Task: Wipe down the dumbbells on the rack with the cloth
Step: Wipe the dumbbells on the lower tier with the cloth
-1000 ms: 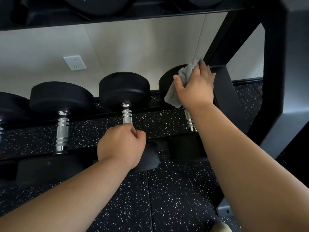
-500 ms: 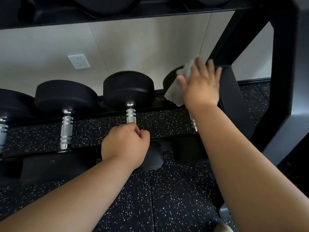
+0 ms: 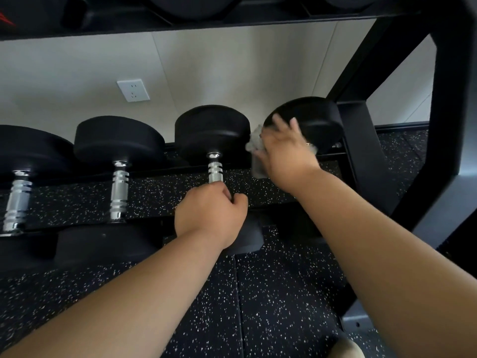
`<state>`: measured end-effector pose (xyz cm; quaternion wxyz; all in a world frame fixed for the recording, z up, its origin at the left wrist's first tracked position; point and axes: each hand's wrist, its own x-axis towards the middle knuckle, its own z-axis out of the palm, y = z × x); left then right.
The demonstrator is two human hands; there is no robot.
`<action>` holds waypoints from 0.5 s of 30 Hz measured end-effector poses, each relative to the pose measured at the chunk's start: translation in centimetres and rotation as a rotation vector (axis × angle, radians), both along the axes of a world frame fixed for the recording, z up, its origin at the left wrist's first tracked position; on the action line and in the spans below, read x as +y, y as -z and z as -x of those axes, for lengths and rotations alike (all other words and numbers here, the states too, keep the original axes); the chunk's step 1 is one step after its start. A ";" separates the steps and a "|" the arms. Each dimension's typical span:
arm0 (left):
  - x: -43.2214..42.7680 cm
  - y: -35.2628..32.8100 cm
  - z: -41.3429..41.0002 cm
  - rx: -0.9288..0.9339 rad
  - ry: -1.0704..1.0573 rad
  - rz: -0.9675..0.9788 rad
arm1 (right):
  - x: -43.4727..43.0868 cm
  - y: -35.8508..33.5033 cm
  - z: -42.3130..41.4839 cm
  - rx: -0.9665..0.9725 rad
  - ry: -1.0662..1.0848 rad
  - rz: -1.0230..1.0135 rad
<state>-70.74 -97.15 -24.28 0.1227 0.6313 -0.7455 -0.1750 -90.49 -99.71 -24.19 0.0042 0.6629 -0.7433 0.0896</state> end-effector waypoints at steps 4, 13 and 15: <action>-0.1 -0.2 -0.5 0.095 0.015 0.002 | 3.1 -1.0 -5.1 -0.779 0.210 -0.016; -0.5 -1.1 -8.4 0.179 0.182 0.130 | 6.5 -3.8 -8.9 -0.825 0.285 0.020; -2.9 -1.8 -12.9 0.006 0.275 0.253 | 5.1 -4.3 -9.6 -0.786 0.287 0.059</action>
